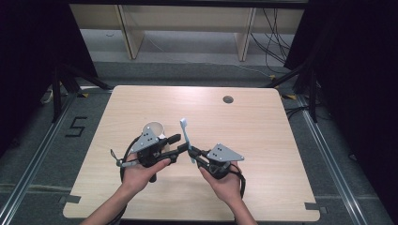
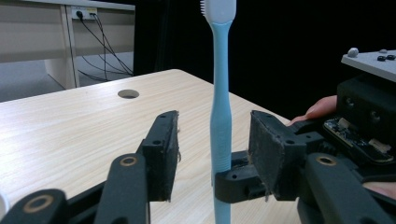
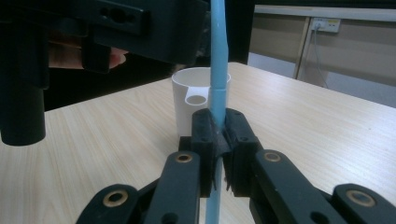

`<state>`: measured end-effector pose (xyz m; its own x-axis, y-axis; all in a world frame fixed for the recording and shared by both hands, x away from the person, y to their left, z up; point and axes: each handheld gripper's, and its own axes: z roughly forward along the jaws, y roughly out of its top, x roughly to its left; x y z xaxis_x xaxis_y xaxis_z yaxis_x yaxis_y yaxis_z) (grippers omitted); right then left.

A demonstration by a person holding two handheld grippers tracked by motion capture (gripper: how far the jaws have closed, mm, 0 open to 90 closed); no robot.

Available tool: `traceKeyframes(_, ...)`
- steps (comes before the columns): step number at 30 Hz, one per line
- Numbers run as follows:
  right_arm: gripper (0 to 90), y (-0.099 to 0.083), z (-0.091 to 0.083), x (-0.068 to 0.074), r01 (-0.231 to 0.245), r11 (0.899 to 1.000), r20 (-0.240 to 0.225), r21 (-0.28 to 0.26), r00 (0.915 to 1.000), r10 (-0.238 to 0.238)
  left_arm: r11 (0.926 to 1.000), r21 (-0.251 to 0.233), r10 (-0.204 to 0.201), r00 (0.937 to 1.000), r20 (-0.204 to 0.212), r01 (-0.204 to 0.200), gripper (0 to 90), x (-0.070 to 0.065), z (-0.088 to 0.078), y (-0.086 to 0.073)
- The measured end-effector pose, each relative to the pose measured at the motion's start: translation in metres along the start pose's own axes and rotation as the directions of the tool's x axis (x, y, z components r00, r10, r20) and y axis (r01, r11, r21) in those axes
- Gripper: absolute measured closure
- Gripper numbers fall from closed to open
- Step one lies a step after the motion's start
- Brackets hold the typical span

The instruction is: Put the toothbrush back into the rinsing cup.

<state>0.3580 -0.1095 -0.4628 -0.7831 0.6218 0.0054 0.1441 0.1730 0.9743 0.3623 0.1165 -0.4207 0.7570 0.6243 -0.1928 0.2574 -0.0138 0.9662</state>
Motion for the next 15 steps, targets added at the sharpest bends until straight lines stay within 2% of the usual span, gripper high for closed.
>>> traceKeyframes(1,84.4,0.0,0.0005,0.0013,-0.017,1.0,-0.005,-0.004,0.9998,0.017,1.0,-0.002,0.002,1.0,0.004,-0.002,54.3,-0.001,0.001,0.0005)
traceKeyframes(4,84.4,0.0005,0.0004,0.0016,-0.026,1.0,-0.007,-0.001,0.9996,0.026,1.0,-0.007,0.005,1.0,0.005,-0.005,55.4,-0.0025,0.0025,0.0017)
traceKeyframes(5,84.4,0.0002,0.0016,0.0022,-0.049,0.999,-0.03,-0.008,0.9984,0.049,0.9999,-0.008,0.009,0.9999,0.005,-0.009,56.3,-0.0028,0.003,0.0022)
traceKeyframes(8,84.4,0.001,0.0013,0.0017,-0.043,0.999,-0.028,-0.013,0.9987,0.043,0.9999,-0.011,0.01,0.9999,0.004,-0.01,58.1,-0.0033,0.0037,0.0033)
traceKeyframes(9,84.3,0.0018,0.0014,-0.0002,-0.016,1.0,-0.012,-0.024,0.9998,0.015,0.9998,-0.019,0.012,0.9999,0.001,-0.012,59.9,-0.0035,0.0043,0.0039)
traceKeyframes(10,84.3,0.0018,0.0014,-0.0002,-0.016,1.0,-0.012,-0.024,0.9998,0.015,0.9998,-0.019,0.012,0.9999,0.001,-0.012,60.9,-0.0035,0.0043,0.0039)
traceKeyframes(11,84.4,0.0023,0.0005,0.0015,-0.044,0.999,-0.018,-0.005,0.9989,0.044,0.9995,-0.027,0.014,0.9999,0.001,-0.014,61.9,-0.0034,0.0047,0.0041)
traceKeyframes(12,84.3,0.0025,0.0004,0.002,-0.052,0.999,-0.02,-0.004,0.9985,0.052,0.9989,-0.045,0.014,0.9999,0.009,-0.014,62.8,-0.0032,0.0062,0.004)
traceKeyframes(15,84.4,0.0037,0.0006,0.0016,-0.043,0.999,-0.023,-0.018,0.9988,0.043,0.9993,-0.032,0.02,0.9997,-0.01,-0.021,64.3,-0.0041,0.007,0.0052)
